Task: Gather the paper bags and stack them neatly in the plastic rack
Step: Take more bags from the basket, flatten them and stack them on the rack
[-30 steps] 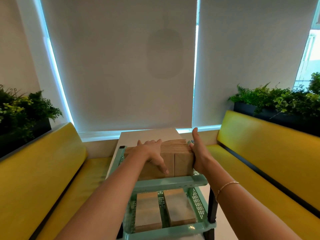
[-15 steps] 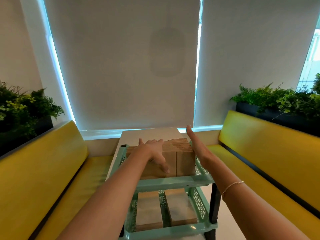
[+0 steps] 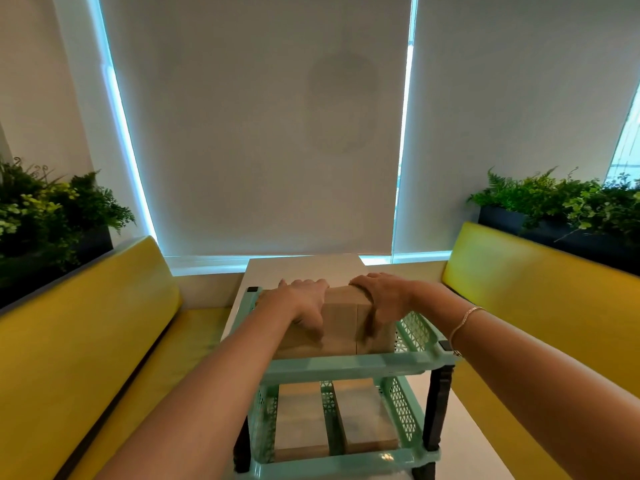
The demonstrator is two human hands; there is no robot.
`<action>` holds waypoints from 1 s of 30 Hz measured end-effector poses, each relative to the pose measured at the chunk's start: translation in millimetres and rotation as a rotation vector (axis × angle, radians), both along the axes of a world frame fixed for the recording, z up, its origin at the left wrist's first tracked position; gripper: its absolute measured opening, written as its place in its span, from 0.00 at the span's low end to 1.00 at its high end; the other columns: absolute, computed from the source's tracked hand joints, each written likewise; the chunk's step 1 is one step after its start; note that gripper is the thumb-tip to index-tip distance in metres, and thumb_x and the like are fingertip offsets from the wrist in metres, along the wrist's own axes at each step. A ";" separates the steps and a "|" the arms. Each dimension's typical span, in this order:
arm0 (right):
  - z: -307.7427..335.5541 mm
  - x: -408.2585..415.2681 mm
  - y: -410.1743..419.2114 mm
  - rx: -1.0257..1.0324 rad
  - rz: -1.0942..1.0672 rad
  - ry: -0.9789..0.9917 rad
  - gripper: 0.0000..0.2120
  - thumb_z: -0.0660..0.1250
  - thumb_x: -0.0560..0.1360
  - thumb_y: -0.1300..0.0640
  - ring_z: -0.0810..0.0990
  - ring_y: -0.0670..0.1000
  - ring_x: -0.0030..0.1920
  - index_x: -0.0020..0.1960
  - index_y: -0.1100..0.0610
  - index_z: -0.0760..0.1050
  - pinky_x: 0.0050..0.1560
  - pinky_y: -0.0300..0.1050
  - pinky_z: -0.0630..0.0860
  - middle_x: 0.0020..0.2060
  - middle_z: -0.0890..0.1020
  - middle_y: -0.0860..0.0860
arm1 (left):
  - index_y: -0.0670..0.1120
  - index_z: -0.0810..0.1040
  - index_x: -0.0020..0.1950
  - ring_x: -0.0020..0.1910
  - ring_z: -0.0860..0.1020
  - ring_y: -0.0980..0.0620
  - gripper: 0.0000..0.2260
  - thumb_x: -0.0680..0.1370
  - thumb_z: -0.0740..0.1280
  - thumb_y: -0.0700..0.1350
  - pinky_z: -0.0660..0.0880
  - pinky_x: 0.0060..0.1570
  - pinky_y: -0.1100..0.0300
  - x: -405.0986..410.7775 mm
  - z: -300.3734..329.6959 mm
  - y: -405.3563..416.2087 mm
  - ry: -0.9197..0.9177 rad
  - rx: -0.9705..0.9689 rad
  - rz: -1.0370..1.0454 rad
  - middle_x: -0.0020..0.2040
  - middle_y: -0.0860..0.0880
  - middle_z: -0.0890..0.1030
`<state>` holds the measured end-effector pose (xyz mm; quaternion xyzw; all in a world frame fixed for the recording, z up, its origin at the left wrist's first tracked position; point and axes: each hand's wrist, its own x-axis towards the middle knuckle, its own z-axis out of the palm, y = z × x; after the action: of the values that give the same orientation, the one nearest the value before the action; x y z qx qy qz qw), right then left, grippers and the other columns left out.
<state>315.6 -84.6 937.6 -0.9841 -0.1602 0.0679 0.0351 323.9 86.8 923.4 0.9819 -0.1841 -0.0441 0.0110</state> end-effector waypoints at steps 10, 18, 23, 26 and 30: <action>-27.0 8.0 -30.1 0.570 -0.067 0.006 0.31 0.77 0.59 0.63 0.76 0.55 0.54 0.57 0.50 0.67 0.56 0.52 0.77 0.50 0.77 0.52 | 0.45 0.75 0.61 0.50 0.75 0.50 0.27 0.65 0.78 0.50 0.73 0.51 0.58 -3.7 -1.1 66.1 -0.041 -0.308 0.123 0.56 0.47 0.79; -17.8 8.8 -30.6 0.699 -0.072 -0.111 0.30 0.76 0.59 0.68 0.76 0.53 0.48 0.58 0.57 0.70 0.46 0.46 0.78 0.48 0.76 0.52 | 0.45 0.79 0.47 0.37 0.74 0.53 0.15 0.64 0.78 0.43 0.67 0.33 0.66 -7.3 4.1 69.7 -0.143 -0.535 0.148 0.39 0.49 0.79; -30.9 7.4 -28.8 0.653 -0.108 -0.012 0.30 0.76 0.61 0.68 0.75 0.52 0.51 0.58 0.54 0.69 0.45 0.40 0.74 0.47 0.75 0.49 | 0.48 0.76 0.48 0.43 0.76 0.50 0.18 0.63 0.79 0.45 0.74 0.44 0.57 -6.4 -13.0 66.9 -0.050 -0.523 0.166 0.43 0.49 0.79; -32.5 6.7 -33.1 0.786 -0.159 0.043 0.34 0.75 0.62 0.70 0.73 0.52 0.52 0.62 0.55 0.65 0.43 0.38 0.74 0.49 0.74 0.51 | 0.47 0.74 0.48 0.45 0.78 0.48 0.19 0.63 0.79 0.41 0.75 0.42 0.59 -6.0 -15.6 69.6 -0.014 -0.641 0.209 0.44 0.49 0.79; -37.5 5.2 -37.4 0.921 -0.182 0.158 0.35 0.74 0.61 0.73 0.75 0.50 0.50 0.64 0.57 0.64 0.41 0.37 0.75 0.51 0.74 0.53 | 0.41 0.73 0.60 0.50 0.78 0.48 0.28 0.63 0.78 0.34 0.79 0.50 0.55 -5.7 -22.9 75.6 0.145 -0.943 0.305 0.53 0.44 0.80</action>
<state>320.8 -122.0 900.1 -0.8680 -0.0836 0.0609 0.4857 318.3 162.4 900.6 0.8800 -0.0373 -0.0222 0.4729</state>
